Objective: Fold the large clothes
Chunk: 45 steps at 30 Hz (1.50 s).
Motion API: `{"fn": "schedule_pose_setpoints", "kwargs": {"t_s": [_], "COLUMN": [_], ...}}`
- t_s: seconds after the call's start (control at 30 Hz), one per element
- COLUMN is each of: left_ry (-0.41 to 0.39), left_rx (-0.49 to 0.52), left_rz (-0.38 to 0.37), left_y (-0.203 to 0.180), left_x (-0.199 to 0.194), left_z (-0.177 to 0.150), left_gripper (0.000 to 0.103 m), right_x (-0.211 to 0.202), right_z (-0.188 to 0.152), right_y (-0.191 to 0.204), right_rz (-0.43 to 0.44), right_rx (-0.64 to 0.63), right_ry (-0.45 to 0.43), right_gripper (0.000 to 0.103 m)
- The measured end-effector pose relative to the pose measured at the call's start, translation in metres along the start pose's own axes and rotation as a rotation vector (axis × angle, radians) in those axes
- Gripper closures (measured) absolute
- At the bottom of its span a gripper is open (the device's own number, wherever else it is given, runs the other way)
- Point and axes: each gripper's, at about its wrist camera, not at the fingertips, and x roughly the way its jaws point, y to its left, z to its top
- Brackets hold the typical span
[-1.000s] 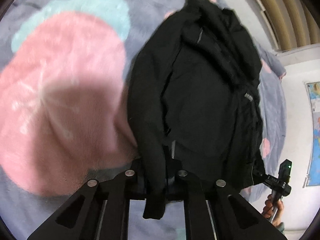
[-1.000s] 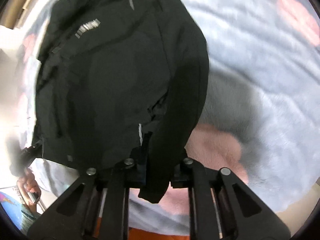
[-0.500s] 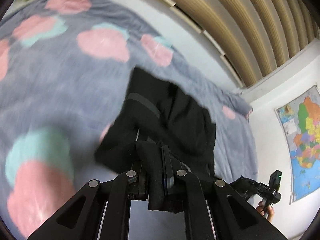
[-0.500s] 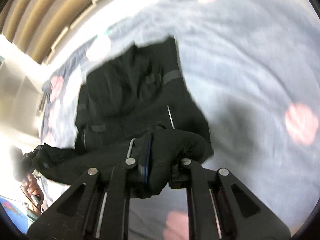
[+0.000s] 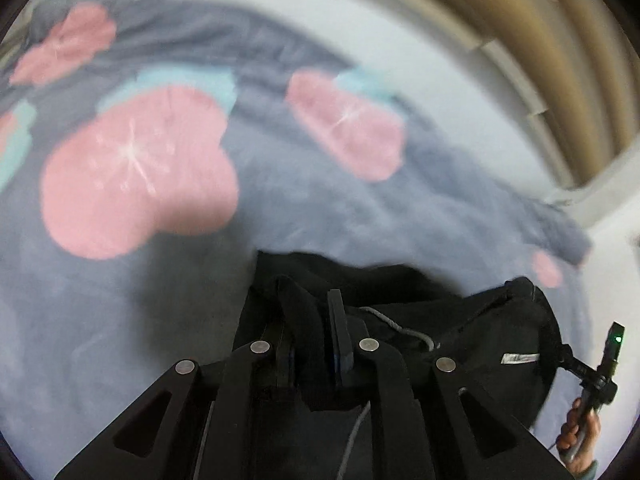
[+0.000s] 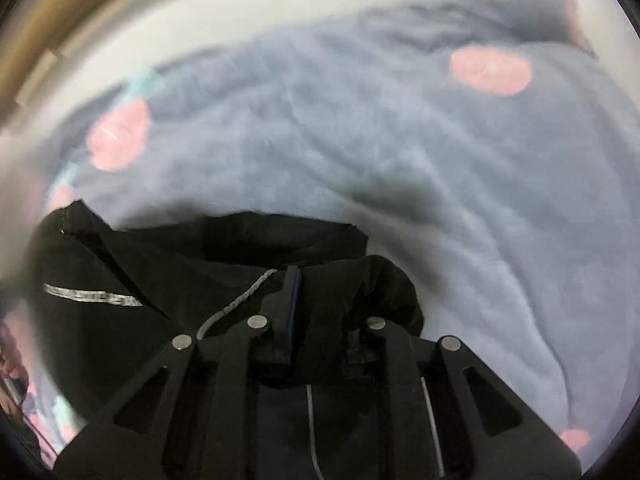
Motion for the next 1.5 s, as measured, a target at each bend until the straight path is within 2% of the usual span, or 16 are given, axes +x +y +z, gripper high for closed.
{"fn": "schedule_pose_setpoints", "kwargs": {"t_s": [0.13, 0.3, 0.37, 0.5, 0.57, 0.63, 0.7, 0.77, 0.8, 0.83, 0.9, 0.97, 1.1, 1.2, 1.3, 1.5], "left_ry": [0.077, 0.083, 0.089, 0.061, 0.082, 0.107, 0.182, 0.280, 0.272, 0.239, 0.183, 0.134, 0.114, 0.132, 0.132, 0.106], "left_rx": [-0.059, -0.041, 0.000, 0.210, 0.263, 0.249, 0.172, 0.066, 0.056, 0.075, 0.104, 0.096, 0.119, 0.128, 0.119, 0.061], "left_rz": [-0.016, -0.058, -0.049, -0.002, -0.009, -0.079, -0.221, -0.393, -0.412, -0.401, -0.347, -0.311, -0.285, -0.213, -0.191, -0.189], "left_y": [0.021, 0.026, 0.022, 0.004, 0.001, 0.008, 0.021, 0.041, 0.044, 0.048, 0.054, 0.058, 0.046, 0.037, 0.034, 0.047], "left_x": [0.057, 0.049, 0.038, -0.009, -0.025, -0.047, -0.062, -0.078, -0.086, -0.102, -0.126, -0.141, -0.125, -0.087, -0.048, -0.007], "left_z": [-0.014, -0.016, -0.014, -0.021, -0.021, -0.017, -0.008, -0.002, 0.000, 0.002, 0.005, 0.004, -0.003, -0.005, -0.003, 0.016], "left_gripper": [0.089, 0.087, 0.086, 0.083, 0.082, 0.081, 0.074, 0.071, 0.070, 0.068, 0.051, 0.040, 0.039, 0.039, 0.039, 0.039], "right_x": [0.055, 0.052, 0.042, 0.009, -0.008, -0.021, -0.038, -0.047, -0.060, -0.068, -0.087, -0.095, -0.079, -0.047, -0.023, -0.003], "right_z": [-0.012, -0.022, -0.021, -0.019, -0.021, -0.020, -0.024, -0.026, -0.029, -0.028, -0.030, -0.031, -0.026, -0.016, -0.010, 0.004], "right_y": [-0.002, 0.001, -0.008, -0.031, -0.042, -0.052, -0.069, -0.078, -0.084, -0.085, -0.087, -0.082, -0.046, -0.019, -0.007, -0.018], "right_rz": [0.002, -0.023, 0.017, 0.135, 0.196, 0.263, 0.380, 0.466, 0.474, 0.449, 0.364, 0.327, 0.208, 0.120, 0.066, 0.088], "right_rx": [0.014, -0.024, 0.005, 0.072, 0.100, 0.146, 0.221, 0.280, 0.287, 0.275, 0.228, 0.179, 0.021, -0.096, -0.182, -0.195], "right_ry": [0.085, 0.064, 0.081, 0.085, 0.079, 0.082, 0.108, 0.123, 0.103, 0.086, 0.037, 0.012, -0.010, -0.025, -0.024, -0.044], "right_gripper": [0.091, 0.089, 0.088, 0.079, 0.077, 0.074, 0.067, 0.053, 0.051, 0.040, 0.026, 0.025, 0.025, 0.026, 0.026, 0.025]}}
